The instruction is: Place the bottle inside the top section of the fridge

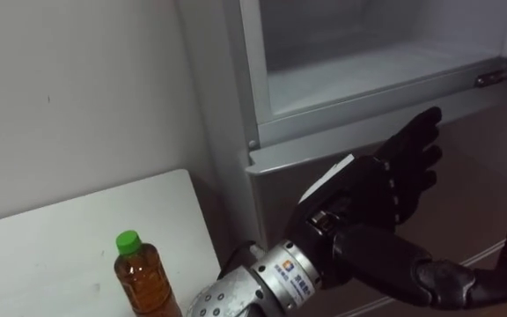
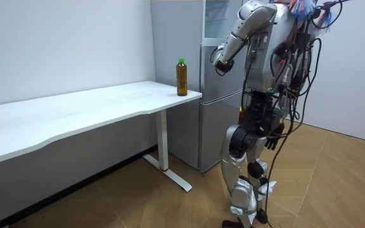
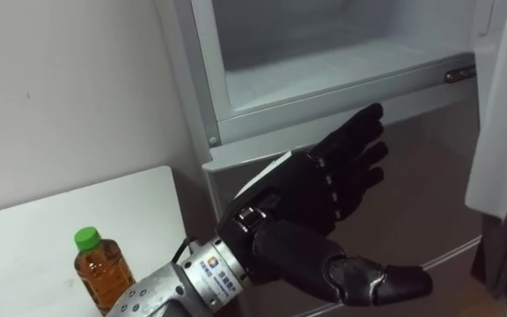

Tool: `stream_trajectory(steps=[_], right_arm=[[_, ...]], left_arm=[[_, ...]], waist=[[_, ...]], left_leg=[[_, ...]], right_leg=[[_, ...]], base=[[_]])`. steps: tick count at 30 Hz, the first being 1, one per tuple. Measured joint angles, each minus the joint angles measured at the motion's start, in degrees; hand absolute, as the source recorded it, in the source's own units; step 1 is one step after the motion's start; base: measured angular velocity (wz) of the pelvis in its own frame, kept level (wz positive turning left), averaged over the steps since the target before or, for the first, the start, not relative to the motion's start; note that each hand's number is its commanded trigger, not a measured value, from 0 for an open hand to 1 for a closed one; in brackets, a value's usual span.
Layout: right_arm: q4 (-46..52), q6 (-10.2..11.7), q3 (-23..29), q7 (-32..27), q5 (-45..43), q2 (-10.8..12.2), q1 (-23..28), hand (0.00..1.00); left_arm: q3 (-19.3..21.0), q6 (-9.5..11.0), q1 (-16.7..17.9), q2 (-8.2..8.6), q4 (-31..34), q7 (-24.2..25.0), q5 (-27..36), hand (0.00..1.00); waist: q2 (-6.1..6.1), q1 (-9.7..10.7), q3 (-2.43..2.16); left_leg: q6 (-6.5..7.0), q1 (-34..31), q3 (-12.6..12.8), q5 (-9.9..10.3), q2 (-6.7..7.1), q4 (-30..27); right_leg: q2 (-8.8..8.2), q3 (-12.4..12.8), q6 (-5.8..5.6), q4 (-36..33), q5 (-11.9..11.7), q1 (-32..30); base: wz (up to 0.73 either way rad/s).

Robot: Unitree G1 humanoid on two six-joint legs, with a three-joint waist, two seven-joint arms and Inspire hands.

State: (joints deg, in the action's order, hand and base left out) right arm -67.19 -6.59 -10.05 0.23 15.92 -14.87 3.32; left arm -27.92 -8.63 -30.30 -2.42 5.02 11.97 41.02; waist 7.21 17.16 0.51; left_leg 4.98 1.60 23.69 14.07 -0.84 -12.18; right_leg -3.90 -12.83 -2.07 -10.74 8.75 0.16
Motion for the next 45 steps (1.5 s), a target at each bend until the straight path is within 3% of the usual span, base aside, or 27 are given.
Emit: stream_trajectory(steps=[4, 11, 15, 18, 24, 26, 36, 45], right_arm=[[0.1, -0.5, -0.7, 0.0, 0.0, 0.0, 0.0, 0.0], [0.1, -0.5, -2.2, 0.0, -0.6, -0.1, -0.8, 0.0], [0.1, -0.4, -2.2, 0.0, -0.7, -0.1, -0.9, 0.0], [0.1, -0.3, -2.2, 0.2, -0.5, -0.1, -1.2, 0.0], [-0.2, -0.2, -2.1, 0.0, -0.2, -0.2, -2.1, 0.0], [-0.4, -0.2, -2.1, -0.1, -0.2, -0.3, -2.1, 0.0], [-0.9, 0.3, -2.2, 0.0, 0.0, -0.8, -2.0, 0.0], [-2.7, -0.6, -2.2, 0.1, -1.1, -1.5, -1.8, 0.0]], left_arm=[[-0.3, 0.0, 0.0, -0.04, 0.0, 0.0, 0.0, 0.0], [-1.8, 0.0, 0.0, -0.04, 0.0, 0.1, 0.0, 0.0], [-2.8, -0.1, 0.0, 0.03, 0.0, 2.5, 0.0, 0.0], [-2.8, -0.1, -0.1, 1.2, 0.0, 3.5, 0.0, 0.0], [-4.8, -0.2, -5.5, 2.08, -0.1, 3.4, 0.0, 0.0], [-5.1, -0.2, -5.6, 2.1, -0.1, 3.4, 0.0, 0.0], [-6.7, -0.1, -6.1, 3.03, -0.1, 3.3, 0.1, 0.0], [-8.7, 0.0, -6.4, 4.1, -0.1, 3.4, 0.1, 0.0]], waist=[[-0.46, -0.1, 0.26], [-0.58, 0.0, 0.24], [-0.52, 0.2, 0.2], [-0.52, 0.4, 0.2], [-0.03, 2.1, -0.14], [0.25, 2.5, -0.3], [0.74, 4.6, -0.29], [1.35, 5.0, -0.19]], left_leg=[[0.0, 0.0, 0.1, 0.0, 0.04, 0.1], [-0.02, -0.1, 0.5, 0.0, 0.0, 0.1], [-0.03, -0.1, 0.5, 0.0, -0.02, 0.1], [-0.03, -0.1, 0.7, 0.0, -0.05, 0.1], [-0.01, -0.7, 0.8, 0.0, -0.05, 0.0], [-0.01, -0.5, 1.0, 0.0, -0.05, -0.1], [-0.29, 0.3, 3.3, 0.2, -0.53, 0.4], [-0.9, 1.8, 5.4, 0.5, -1.05, 0.6]], right_leg=[[-0.02, 0.0, -0.06, 0.0, 0.0, 0.0], [-0.01, 0.1, -0.1, 0.0, 0.0, 0.0], [0.0, 0.1, -0.11, 0.0, 0.0, 0.0], [-0.02, 0.3, -0.11, 0.1, 0.0, -0.3], [-0.04, 0.4, -0.15, 0.0, -0.1, -0.9], [0.04, 1.1, -0.16, -0.1, -0.1, -0.8], [0.76, 3.1, 0.07, 0.0, -0.4, -1.3], [1.55, 5.7, 0.4, -0.1, -0.6, -1.3]], base=[[0.0], [0.0], [0.0], [-0.01], [0.0], [-0.02], [-0.13], [-0.19]])
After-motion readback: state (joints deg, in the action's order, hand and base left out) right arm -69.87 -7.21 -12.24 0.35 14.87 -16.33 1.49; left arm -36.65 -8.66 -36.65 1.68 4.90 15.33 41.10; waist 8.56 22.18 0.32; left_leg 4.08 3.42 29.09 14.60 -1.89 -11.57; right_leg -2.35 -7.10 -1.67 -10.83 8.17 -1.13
